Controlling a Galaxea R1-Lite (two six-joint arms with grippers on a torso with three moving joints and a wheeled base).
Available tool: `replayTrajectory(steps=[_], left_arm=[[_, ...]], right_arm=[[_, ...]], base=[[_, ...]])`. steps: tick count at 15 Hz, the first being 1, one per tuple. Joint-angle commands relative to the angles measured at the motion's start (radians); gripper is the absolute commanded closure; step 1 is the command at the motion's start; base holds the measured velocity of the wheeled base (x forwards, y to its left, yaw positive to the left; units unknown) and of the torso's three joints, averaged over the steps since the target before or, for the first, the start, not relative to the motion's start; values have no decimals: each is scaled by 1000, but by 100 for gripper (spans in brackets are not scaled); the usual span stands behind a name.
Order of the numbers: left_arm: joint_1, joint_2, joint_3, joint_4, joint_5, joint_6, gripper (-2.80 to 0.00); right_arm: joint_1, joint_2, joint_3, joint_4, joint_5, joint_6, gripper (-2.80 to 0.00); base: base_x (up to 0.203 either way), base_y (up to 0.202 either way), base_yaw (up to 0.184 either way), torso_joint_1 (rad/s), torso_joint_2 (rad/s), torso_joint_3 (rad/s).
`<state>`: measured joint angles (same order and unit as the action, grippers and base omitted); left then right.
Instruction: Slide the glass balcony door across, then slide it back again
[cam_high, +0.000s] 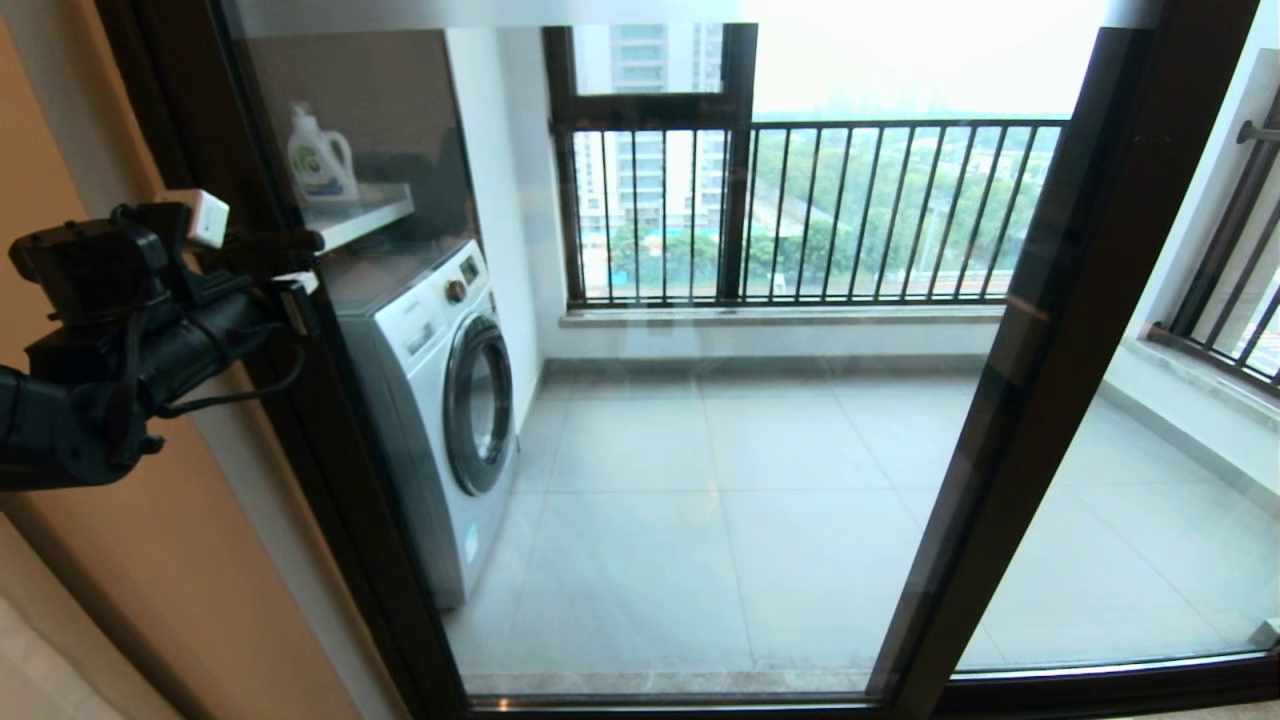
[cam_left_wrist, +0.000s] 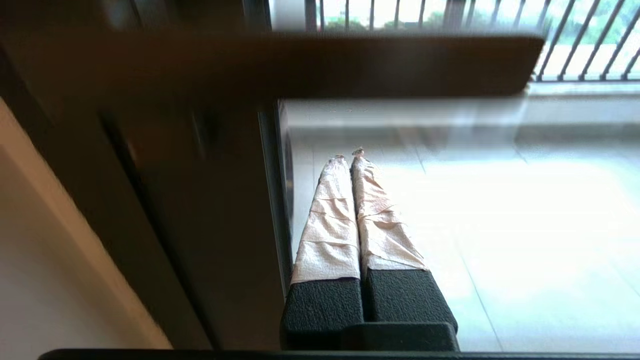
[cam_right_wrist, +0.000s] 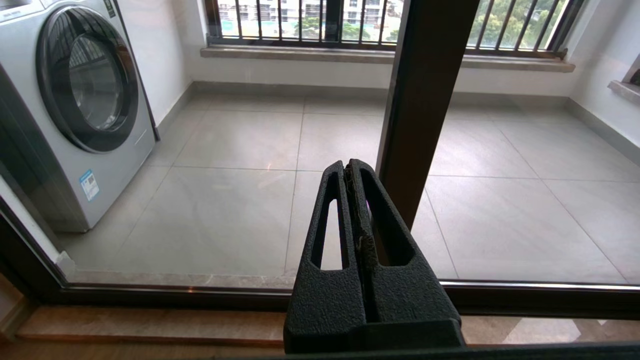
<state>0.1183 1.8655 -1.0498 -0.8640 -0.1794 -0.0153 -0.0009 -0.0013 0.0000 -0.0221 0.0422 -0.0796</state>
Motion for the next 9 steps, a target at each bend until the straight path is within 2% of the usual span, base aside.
replayTrajectory(steps=[1, 5, 9], left_arm=[[1, -33, 101, -6, -3, -2, 0], [7, -172, 346, -72, -11, -26, 0], [6, -433, 568, -153, -17, -72, 0]], right_arm=[[0, 1, 11, -1, 1, -1, 0], [1, 1, 11, -1, 1, -2, 0], [-1, 1, 11, -1, 1, -2, 0]], base=[[0, 0, 0, 0, 0, 0], [0, 0, 0, 0, 0, 0], [0, 0, 0, 0, 0, 0]])
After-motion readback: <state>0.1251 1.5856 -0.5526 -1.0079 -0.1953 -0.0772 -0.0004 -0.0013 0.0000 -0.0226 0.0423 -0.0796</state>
